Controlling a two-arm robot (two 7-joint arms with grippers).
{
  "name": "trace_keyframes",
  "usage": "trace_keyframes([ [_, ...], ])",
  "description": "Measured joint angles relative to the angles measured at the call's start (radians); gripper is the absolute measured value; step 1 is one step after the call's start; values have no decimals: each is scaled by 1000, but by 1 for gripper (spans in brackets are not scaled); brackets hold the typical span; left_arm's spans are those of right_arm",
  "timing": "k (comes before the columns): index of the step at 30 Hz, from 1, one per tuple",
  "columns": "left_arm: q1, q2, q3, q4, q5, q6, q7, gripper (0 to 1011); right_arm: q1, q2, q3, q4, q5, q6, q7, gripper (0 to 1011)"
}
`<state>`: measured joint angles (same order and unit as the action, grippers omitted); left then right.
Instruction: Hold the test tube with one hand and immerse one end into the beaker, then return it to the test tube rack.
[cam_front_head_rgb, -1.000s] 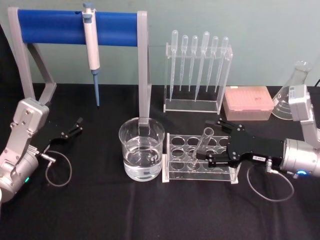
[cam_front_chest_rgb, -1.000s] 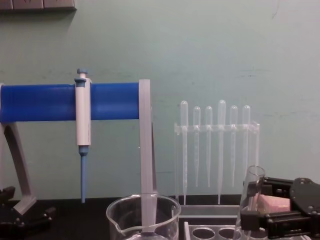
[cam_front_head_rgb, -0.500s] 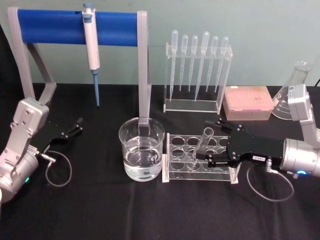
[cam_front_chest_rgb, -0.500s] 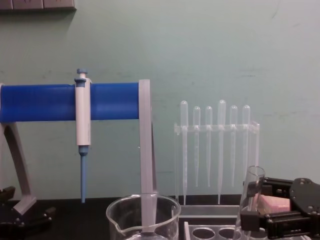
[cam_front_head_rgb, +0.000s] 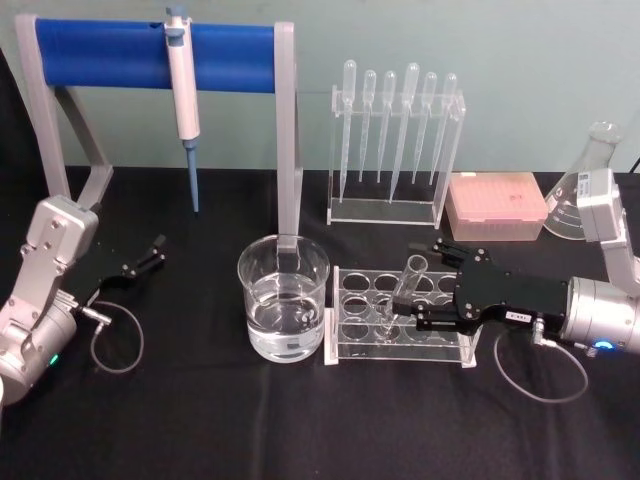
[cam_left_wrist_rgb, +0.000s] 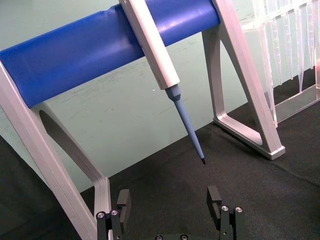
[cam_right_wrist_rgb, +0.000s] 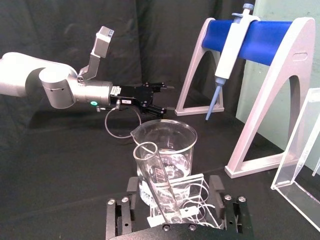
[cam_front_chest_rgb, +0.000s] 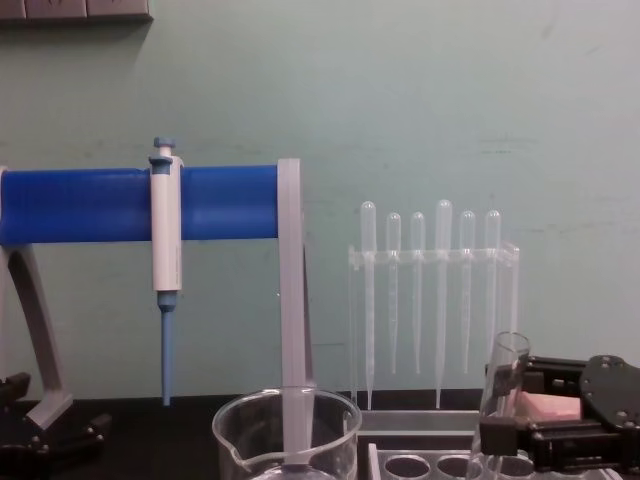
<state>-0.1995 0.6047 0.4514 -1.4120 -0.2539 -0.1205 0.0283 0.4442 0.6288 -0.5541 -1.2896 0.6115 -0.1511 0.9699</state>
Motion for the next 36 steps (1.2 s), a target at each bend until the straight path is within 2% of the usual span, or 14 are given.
trace_keyframes([
  [2, 0, 0, 0, 0, 0, 0, 0, 1000, 0, 0, 0, 0, 0, 0, 0, 837],
  [5, 0, 0, 0, 0, 0, 0, 0, 1000, 0, 0, 0, 0, 0, 0, 0, 788],
  [8, 0, 0, 0, 0, 0, 0, 0, 1000, -1, 0, 0, 0, 1, 0, 0, 682],
  [9, 0, 0, 0, 0, 0, 0, 0, 1000, -1, 0, 0, 0, 1, 0, 0, 682],
  [10, 0, 0, 0, 0, 0, 0, 0, 1000, -1, 0, 0, 0, 1, 0, 0, 609],
  [14, 0, 0, 0, 0, 0, 0, 0, 1000, -1, 0, 0, 0, 1, 0, 0, 481],
  [15, 0, 0, 0, 0, 0, 0, 0, 1000, -1, 0, 0, 0, 1, 0, 0, 481],
  [16, 0, 0, 0, 0, 0, 0, 0, 1000, -1, 0, 0, 0, 1, 0, 0, 409],
  [20, 0, 0, 0, 0, 0, 0, 0, 1000, -1, 0, 0, 0, 1, 0, 0, 308],
  [21, 0, 0, 0, 0, 0, 0, 0, 1000, -1, 0, 0, 0, 1, 0, 0, 255],
  [36, 0, 0, 0, 0, 0, 0, 0, 1000, -1, 2, 0, -5, 0, 1, -1, 233],
])
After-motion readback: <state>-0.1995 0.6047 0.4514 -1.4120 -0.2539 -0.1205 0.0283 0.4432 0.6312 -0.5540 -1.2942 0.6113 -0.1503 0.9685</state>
